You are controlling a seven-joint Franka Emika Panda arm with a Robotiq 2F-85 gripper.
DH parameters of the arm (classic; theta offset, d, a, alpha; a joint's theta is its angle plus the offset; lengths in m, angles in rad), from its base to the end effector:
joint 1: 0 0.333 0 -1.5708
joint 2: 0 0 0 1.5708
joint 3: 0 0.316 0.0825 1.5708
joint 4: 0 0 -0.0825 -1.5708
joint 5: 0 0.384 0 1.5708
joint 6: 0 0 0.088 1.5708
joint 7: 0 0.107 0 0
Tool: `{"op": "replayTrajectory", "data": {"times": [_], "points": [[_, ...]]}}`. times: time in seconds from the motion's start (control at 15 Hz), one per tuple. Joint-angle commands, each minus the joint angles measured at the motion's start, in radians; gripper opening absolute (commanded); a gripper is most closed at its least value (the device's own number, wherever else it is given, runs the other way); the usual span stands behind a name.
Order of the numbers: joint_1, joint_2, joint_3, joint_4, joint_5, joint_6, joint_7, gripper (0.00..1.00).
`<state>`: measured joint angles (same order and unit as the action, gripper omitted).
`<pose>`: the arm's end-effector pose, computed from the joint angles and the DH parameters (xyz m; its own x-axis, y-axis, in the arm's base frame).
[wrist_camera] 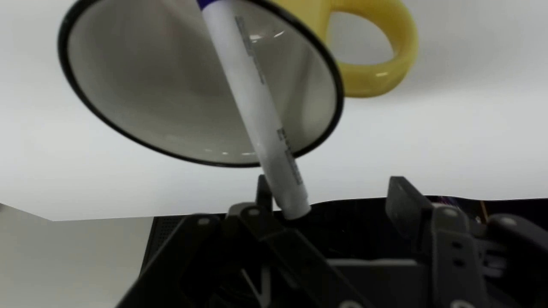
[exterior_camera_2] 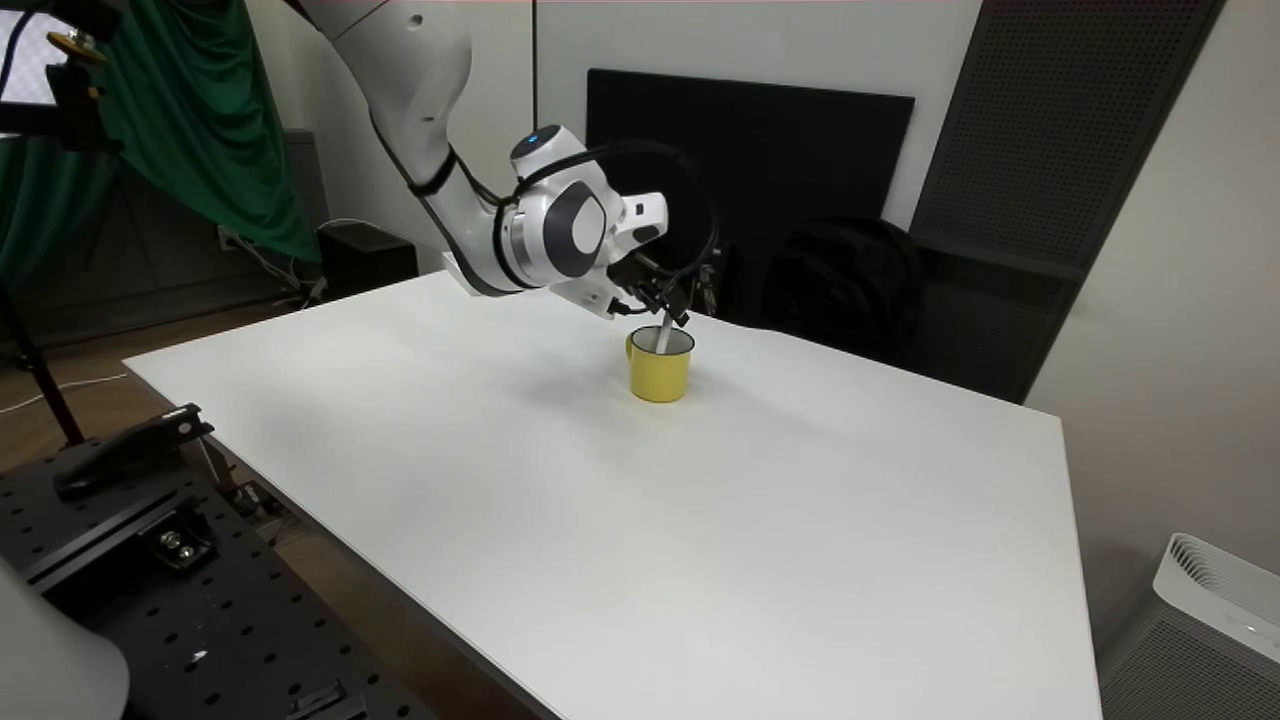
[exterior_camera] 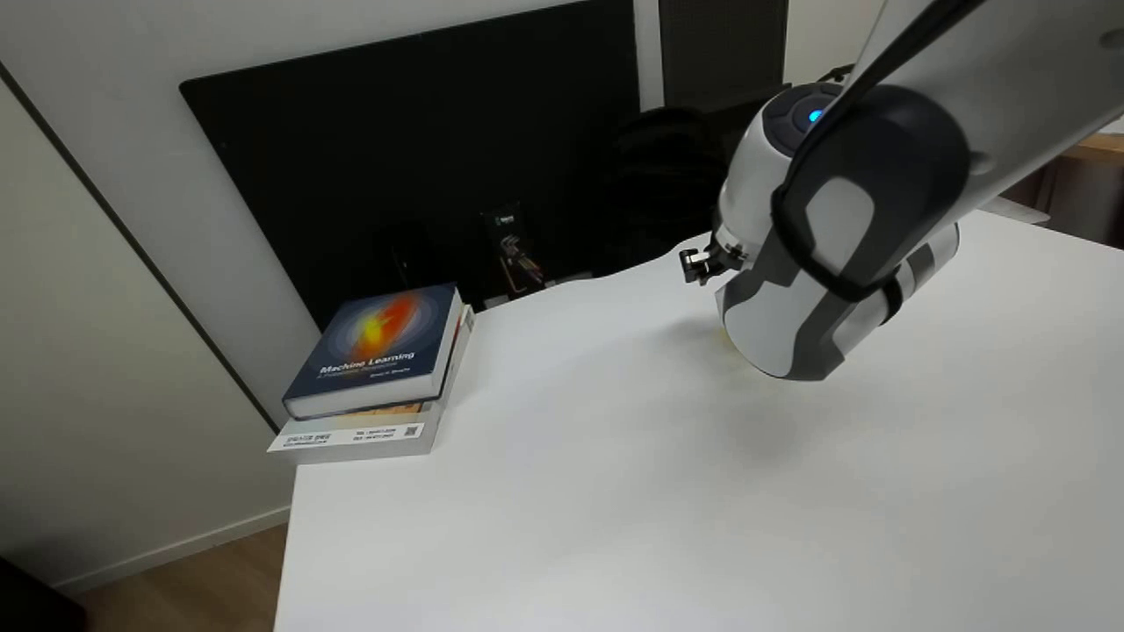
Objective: Take the pen out of the cup, put it on the table then put it back in the cup
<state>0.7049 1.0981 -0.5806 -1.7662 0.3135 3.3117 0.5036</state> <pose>0.6609 0.1066 0.0978 0.7121 -0.1796 0.6787 -0.2889 -0.9560 0.0501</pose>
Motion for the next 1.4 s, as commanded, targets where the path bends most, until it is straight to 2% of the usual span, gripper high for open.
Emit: {"op": "replayTrajectory", "data": {"times": [0.0, 0.33, 0.4, 0.6, 0.67, 0.73, 1.33], "points": [[0.089, -0.006, -0.060, -0.122, 0.100, 0.053, -0.031, 0.39], [0.097, 0.001, -0.075, -0.117, 0.107, 0.036, -0.025, 0.05], [0.097, 0.002, -0.078, -0.117, 0.109, 0.032, -0.022, 0.01], [0.097, 0.003, -0.087, -0.115, 0.108, 0.021, -0.021, 0.00], [0.100, 0.002, -0.089, -0.116, 0.107, 0.017, -0.021, 0.26], [0.102, -0.003, -0.088, -0.122, 0.103, 0.016, -0.023, 0.26], [0.117, -0.055, -0.049, -0.181, 0.044, 0.063, -0.117, 0.87]]}}
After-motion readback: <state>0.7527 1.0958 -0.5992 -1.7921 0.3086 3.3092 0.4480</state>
